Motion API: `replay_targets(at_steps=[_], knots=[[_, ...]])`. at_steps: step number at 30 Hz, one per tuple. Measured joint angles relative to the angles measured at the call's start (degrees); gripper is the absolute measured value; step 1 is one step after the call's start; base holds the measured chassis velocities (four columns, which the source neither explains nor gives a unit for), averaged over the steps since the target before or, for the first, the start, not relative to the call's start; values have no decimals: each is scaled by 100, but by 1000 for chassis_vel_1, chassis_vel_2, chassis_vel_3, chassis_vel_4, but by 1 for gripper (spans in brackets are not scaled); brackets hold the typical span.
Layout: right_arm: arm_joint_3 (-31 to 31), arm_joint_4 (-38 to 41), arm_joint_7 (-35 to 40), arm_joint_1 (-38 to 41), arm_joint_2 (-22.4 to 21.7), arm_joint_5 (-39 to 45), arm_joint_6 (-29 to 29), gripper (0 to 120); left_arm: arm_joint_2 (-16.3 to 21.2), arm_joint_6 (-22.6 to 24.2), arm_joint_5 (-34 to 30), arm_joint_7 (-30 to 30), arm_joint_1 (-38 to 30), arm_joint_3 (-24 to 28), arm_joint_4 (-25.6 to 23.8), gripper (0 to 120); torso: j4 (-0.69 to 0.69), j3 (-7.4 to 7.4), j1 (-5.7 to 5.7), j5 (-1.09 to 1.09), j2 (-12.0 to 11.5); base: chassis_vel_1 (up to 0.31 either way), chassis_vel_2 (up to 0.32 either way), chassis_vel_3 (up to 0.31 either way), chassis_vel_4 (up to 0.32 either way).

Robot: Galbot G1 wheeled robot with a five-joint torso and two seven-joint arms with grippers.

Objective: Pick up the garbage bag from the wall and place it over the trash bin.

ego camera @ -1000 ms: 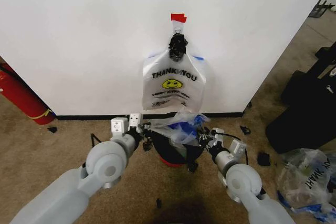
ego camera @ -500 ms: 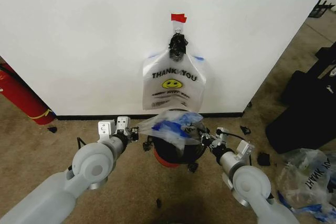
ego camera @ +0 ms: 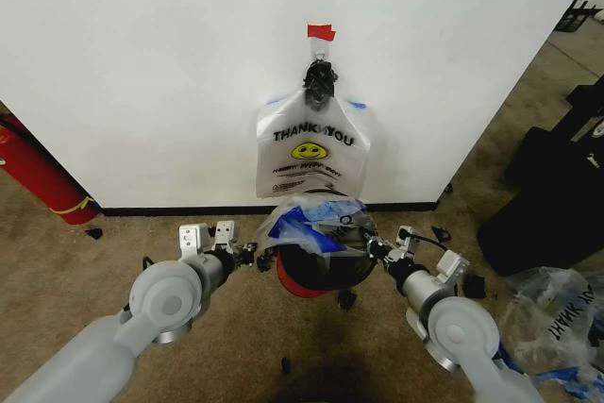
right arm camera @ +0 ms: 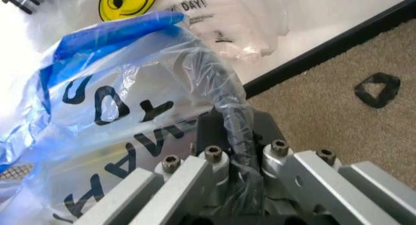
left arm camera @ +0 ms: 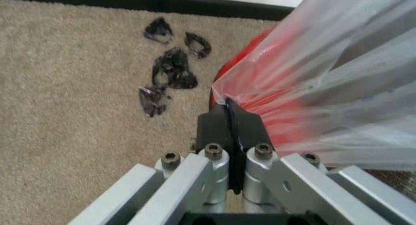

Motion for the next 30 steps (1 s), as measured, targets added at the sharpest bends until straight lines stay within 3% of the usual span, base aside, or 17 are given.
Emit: replay_targets(at_steps=[3, 7, 13, 15, 19, 21, 24, 26, 28, 30], knots=[[1, 2, 1, -36, 36, -16, 0, 0, -5, -8, 8, 74, 75, -61, -163, 0, 0, 0, 0, 0, 0, 0, 0, 0, 0], [2, -6, 4, -38, 75, -50, 5, 0, -36, -14, 8, 22, 89, -112, -277, 10, 0, 0, 0, 0, 0, 0, 0, 0, 0], [185, -143, 9, -82, 149, -147, 48, 0, 24, -35, 70, -256, 96, -262, -528, 36, 1, 0, 0, 1, 0, 0, 0, 0, 0], [223, -156, 9, -100, 152, -156, 53, 0, 42, -35, 85, -260, 88, -271, -555, 38, 0, 0, 0, 0, 0, 0, 0, 0, 0], [340, -259, -6, -112, 156, -205, 78, 0, 255, -68, 375, -306, 134, -463, -911, 56, 1, 0, 0, 1, 0, 0, 0, 0, 0], [349, -274, -11, -108, 155, -218, 80, 0, 293, -104, 440, -306, 146, -491, -978, 60, 1, 0, 0, 1, 0, 0, 0, 0, 0], [385, -298, -45, -103, 145, -243, 90, 0, 447, -261, 565, -133, 147, -552, -1269, 73, 1, 0, 0, 0, 0, 0, 0, 0, 0], [402, -300, -54, -95, 142, -294, 94, 0, 562, -453, 864, 357, 78, -401, -1480, 84, -1, 0, 0, 0, 0, 0, 0, 0, 0], [402, -300, -55, -93, 142, -308, 94, 0, 578, -478, 953, 460, 62, -356, -1513, 84, -1, 0, 0, 0, 0, 0, 0, 0, 0], [393, -296, -56, -83, 143, -358, 95, 0, 613, -525, 1218, 761, -1, -197, -1622, 91, -1, 0, 0, 0, 0, 0, 0, 0, 0]])
